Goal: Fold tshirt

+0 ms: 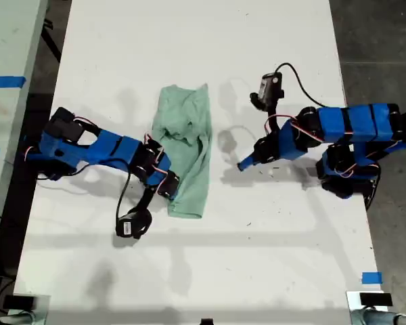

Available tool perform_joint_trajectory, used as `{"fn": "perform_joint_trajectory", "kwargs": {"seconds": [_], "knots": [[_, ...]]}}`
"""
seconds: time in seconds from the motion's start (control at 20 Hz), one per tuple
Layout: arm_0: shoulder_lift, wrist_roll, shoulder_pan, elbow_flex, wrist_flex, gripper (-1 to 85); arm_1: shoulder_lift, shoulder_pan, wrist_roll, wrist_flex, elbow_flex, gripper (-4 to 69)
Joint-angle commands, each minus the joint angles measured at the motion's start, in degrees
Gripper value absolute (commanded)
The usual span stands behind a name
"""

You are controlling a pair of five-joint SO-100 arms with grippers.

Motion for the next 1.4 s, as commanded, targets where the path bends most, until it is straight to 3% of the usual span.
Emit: {"fn": "perform_joint_trajectory", "kwargs": {"seconds": [0.0, 0.15, 0.4, 0.55, 0.65, 0.75, 0.85, 1.05, 1.35], "knots": [[0.6, 3.9, 0.5, -3.9, -8.1, 24.9, 3.3, -1.3, 0.8, -2.7, -0.1, 18.8], [0.2, 10.3, 0.4, -3.9, -16.4, 32.2, 3.3, -1.8, 1.2, -4.0, 0.7, 18.8], [5.2, 12.2, 1.4, -3.3, -16.9, 33.3, 3.3, -2.4, 1.4, -4.8, 1.1, 18.7], [8.7, 4.2, 2.4, -0.4, -10.2, 31.6, 3.3, -3.3, 1.9, -4.8, 1.2, 18.7], [12.0, -5.4, 1.9, 4.1, -4.7, 28.6, 3.3, -4.3, 2.8, -5.1, 1.2, 17.9], [20.0, -15.7, 1.8, 15.0, -5.8, 25.9, 1.1, -5.9, 2.8, -6.3, -0.8, 18.5], [28.3, -20.6, 1.6, 25.1, -11.5, 25.9, -4.8, -7.5, 3.3, -5.5, -6.9, 19.2], [25.7, -22.2, -1.1, 24.9, -10.3, 26.7, -22.1, -9.9, 5.6, -1.1, -25.4, 29.0], [22.1, -21.6, -2.5, 23.8, -6.5, 29.1, -49.7, -11.7, 10.4, 15.8, -61.3, 36.2]]}}
